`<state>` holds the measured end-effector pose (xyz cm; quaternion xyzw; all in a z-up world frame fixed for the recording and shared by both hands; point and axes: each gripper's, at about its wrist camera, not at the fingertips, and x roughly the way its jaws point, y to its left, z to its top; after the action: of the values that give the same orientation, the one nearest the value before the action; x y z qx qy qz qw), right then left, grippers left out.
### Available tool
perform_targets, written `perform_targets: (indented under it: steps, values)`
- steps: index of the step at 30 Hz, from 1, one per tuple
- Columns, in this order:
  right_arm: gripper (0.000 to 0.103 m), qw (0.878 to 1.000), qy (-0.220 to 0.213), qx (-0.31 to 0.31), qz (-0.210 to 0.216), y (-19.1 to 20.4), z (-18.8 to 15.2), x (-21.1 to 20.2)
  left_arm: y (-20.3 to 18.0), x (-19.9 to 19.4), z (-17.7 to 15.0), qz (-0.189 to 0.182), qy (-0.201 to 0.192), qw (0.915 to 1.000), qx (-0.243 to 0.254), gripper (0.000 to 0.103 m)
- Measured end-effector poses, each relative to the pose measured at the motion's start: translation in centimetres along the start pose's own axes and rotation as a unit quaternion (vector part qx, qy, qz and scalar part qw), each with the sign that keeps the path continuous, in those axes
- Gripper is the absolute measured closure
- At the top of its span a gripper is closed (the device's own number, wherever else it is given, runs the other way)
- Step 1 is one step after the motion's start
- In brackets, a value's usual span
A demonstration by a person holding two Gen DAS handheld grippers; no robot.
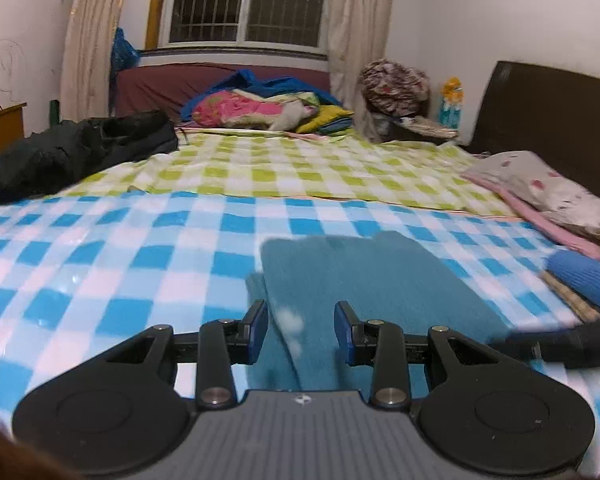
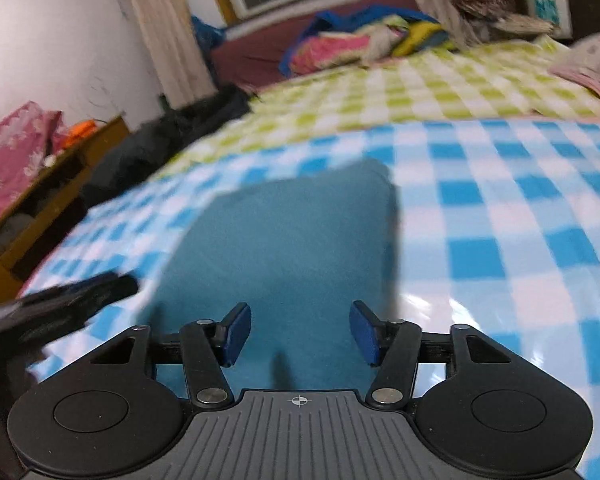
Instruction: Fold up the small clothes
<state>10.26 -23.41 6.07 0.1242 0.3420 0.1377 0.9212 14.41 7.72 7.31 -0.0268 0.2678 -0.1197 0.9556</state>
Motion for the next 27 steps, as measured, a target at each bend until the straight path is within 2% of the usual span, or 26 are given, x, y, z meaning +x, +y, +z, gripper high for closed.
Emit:
perform_targets:
  steps: [1,4,6,8,10,14,18,24,27]
  values:
    - [0.061,1.0,0.004,-0.004,0.014,0.7,0.1,0.4,0.2,1.1,0.3,0.006,0.005,1.0,-0.004,0.063]
    - [0.07,0.998,0.031,-0.031,0.046,3.1,-0.3,2.9,1.3,4.0,0.6,0.031,0.031,0.999,-0.006,0.066]
    - [0.071,0.996,0.052,-0.044,0.064,4.5,-1.1,4.6,1.7,5.1,0.0,0.052,0.049,0.9974,0.011,0.067]
    - [0.071,0.993,0.065,-0.044,0.086,5.6,-1.8,6.1,1.9,6.2,-1.0,0.081,0.077,0.9933,0.029,0.075]
    - [0.071,0.992,0.079,-0.049,0.091,6.7,-2.4,7.6,2.8,6.7,-2.4,0.08,0.095,0.9921,0.017,0.075]
    - [0.071,0.99,0.08,-0.08,0.085,8.7,-3.3,9.2,4.2,5.5,-2.6,0.093,0.091,0.9915,-0.002,0.076]
    - [0.071,0.99,0.088,-0.04,0.1,7.7,-2.8,9.0,3.7,3.5,-2.8,0.097,0.084,0.9917,0.011,0.076]
    - [0.07,0.991,0.073,-0.042,0.103,8.1,-2.9,6.1,1.9,1.0,-2.7,0.094,0.072,0.9926,0.026,0.075]
    - [0.07,0.993,0.053,-0.052,0.091,8.3,-2.7,4.2,1.1,-0.1,-2.6,0.094,0.068,0.9927,0.031,0.075]
